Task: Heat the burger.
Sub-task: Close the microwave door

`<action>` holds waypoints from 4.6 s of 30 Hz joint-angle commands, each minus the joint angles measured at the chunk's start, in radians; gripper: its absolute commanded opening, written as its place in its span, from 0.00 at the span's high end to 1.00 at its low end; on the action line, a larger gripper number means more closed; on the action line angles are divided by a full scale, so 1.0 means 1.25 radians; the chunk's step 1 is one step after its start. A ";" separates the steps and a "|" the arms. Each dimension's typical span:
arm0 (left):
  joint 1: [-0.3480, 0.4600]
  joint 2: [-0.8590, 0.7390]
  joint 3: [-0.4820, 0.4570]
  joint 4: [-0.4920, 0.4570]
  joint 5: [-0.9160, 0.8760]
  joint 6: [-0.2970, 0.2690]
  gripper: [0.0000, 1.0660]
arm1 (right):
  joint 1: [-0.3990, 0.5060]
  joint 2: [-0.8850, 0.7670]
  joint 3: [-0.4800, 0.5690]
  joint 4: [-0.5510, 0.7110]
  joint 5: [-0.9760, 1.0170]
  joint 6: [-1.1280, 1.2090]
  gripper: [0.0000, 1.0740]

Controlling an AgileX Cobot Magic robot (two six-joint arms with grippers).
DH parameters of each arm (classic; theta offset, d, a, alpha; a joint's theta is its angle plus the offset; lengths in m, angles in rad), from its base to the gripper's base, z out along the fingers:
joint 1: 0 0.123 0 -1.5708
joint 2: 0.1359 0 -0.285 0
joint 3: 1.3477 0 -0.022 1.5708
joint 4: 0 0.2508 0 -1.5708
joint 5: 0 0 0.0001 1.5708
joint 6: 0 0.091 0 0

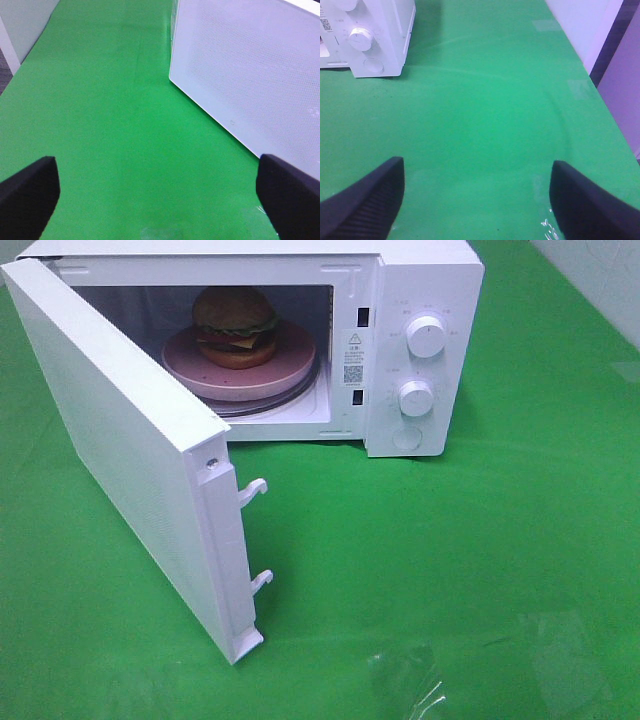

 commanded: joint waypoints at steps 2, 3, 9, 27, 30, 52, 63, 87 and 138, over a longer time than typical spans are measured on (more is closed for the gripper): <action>0.000 -0.014 -0.002 -0.002 -0.001 0.000 0.05 | -0.004 -0.020 0.002 0.003 -0.010 -0.004 0.29; 0.000 -0.014 -0.002 -0.002 -0.001 0.000 0.05 | -0.004 -0.020 0.002 0.003 -0.010 -0.004 0.29; 0.000 -0.014 -0.002 -0.003 -0.001 0.000 0.05 | -0.004 -0.020 0.002 0.003 -0.010 -0.004 0.29; 0.000 -0.014 -0.004 -0.007 -0.006 -0.001 0.05 | -0.004 -0.020 0.002 0.003 -0.010 -0.004 0.29; 0.000 -0.004 -0.022 -0.007 -0.029 -0.014 0.07 | -0.004 -0.020 0.002 0.003 -0.010 -0.004 0.29; 0.000 0.203 -0.028 0.000 -0.270 -0.019 0.80 | -0.004 -0.020 0.002 0.003 -0.010 -0.004 0.29; 0.000 0.295 0.070 0.004 -0.518 -0.013 1.00 | -0.004 -0.020 0.002 0.003 -0.010 -0.004 0.29; 0.000 0.569 0.282 0.023 -1.138 -0.022 1.00 | -0.004 -0.020 0.002 0.003 -0.010 -0.004 0.30; -0.318 1.291 0.099 0.162 -1.549 -0.103 1.00 | -0.004 -0.020 0.002 0.003 -0.010 -0.004 0.30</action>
